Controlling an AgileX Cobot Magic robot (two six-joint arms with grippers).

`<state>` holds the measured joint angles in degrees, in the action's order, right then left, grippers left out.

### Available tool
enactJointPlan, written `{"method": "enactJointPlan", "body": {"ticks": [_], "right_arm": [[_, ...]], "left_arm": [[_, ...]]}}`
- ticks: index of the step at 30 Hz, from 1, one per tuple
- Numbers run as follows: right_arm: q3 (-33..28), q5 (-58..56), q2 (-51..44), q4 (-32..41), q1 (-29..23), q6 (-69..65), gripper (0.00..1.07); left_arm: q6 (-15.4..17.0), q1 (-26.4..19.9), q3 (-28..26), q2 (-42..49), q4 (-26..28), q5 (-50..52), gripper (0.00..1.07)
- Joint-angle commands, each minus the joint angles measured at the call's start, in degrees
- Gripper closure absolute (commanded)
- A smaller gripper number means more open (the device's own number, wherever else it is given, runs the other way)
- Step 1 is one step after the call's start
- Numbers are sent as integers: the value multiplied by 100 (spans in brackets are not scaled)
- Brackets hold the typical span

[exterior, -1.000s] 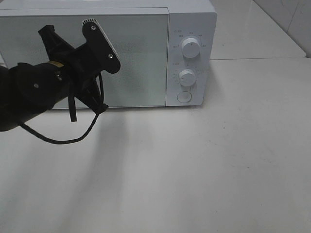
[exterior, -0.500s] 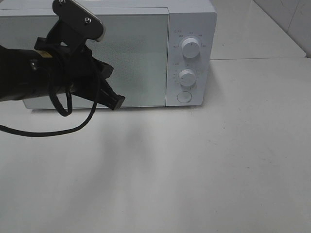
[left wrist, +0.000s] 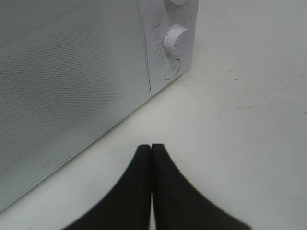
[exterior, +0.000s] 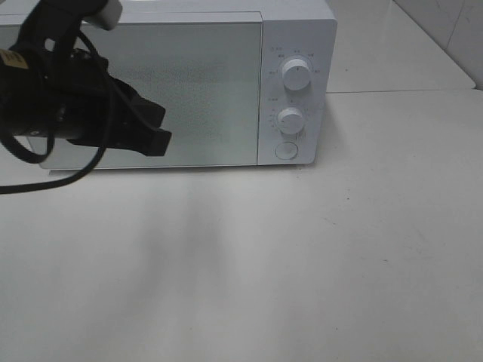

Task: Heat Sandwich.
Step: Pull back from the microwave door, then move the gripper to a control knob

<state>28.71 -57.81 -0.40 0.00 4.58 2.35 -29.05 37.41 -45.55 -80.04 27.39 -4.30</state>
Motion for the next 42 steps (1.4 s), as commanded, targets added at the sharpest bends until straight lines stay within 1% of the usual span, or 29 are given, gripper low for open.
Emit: {"method": "enactJointPlan", "body": {"ticks": [1,2,3,4,5,6,8,9,10,11,12,13,14,15,16,17,19,20,22,24,27,29,30,32,33,34,38,39,42], "right_arm": [[-6,69,-138,0,-6,-6,35],[-6,69,-138,0,-6,-6,35],[-6,69,-138,0,-6,-6,35],[-6,69,-138,0,-6,-6,35],[-6,69,-138,0,-6,-6,35],[-6,69,-138,0,-6,-6,35],[-6,69,-138,0,-6,-6,35],[-6,69,-138,0,-6,-6,35],[-6,69,-138,0,-6,-6,35],[-6,69,-138,0,-6,-6,35],[-6,69,-138,0,-6,-6,35],[-6,69,-138,0,-6,-6,35],[-6,69,-138,0,-6,-6,35],[-6,69,-138,0,-6,-6,35],[-6,69,-138,0,-6,-6,35],[-6,69,-138,0,-6,-6,35],[-6,69,-138,0,-6,-6,35],[-6,69,-138,0,-6,-6,35],[-6,69,-138,0,-6,-6,35],[-6,69,-138,0,-6,-6,35],[-6,69,-138,0,-6,-6,35],[-6,69,-138,0,-6,-6,35],[-6,69,-138,0,-6,-6,35],[-6,69,-138,0,-6,-6,35],[-6,69,-138,0,-6,-6,35],[-6,69,-138,0,-6,-6,35],[-6,69,-138,0,-6,-6,35],[-6,69,-138,0,-6,-6,35],[-6,69,-138,0,-6,-6,35]], "left_arm": [[470,-235,11,309,-195,-561,107],[733,-390,11,470,-355,-888,107],[842,-453,11,539,-430,-1020,107],[842,-453,11,539,-430,-1020,107],[968,-533,11,619,-504,-1175,103],[1163,-699,11,773,-670,-1444,95],[1352,-848,11,957,-825,-1725,84],[1352,-848,11,957,-825,-1725,84],[1444,-934,11,1043,-900,-1833,78],[1616,-1106,11,1209,-1008,-2023,66],[1679,-1209,11,1301,-1054,-2097,60],[1679,-1209,11,1301,-1054,-2097,60],[1736,-1324,11,1369,-1106,-2206,55],[1816,-1547,11,1524,-1186,-2429,46],[1874,-1673,11,1593,-1226,-2544,41],[1885,-1805,11,1662,-1272,-2664,37],[1885,-1902,11,1713,-1306,-2773,35],[1885,-2108,11,1828,-1392,-3002,30],[1885,-2366,11,1948,-1461,-3266,28],[1885,-2458,11,2005,-1473,-3375,28],[1879,-2951,11,2177,-1570,-3873,28],[1879,-3065,11,2223,-1604,-3953,28],[1879,-3386,11,2275,-1662,-4142,28],[1879,-3701,11,2303,-1662,-4354,28],[1879,-3701,11,2303,-1662,-4354,28],[1879,-3930,11,2349,-1627,-4555,28],[1879,-4183,11,2424,-1599,-4796,28],[1856,-4286,11,2510,-1610,-5053,28],[1856,-4309,11,2716,-1627,-5306,28]]}}
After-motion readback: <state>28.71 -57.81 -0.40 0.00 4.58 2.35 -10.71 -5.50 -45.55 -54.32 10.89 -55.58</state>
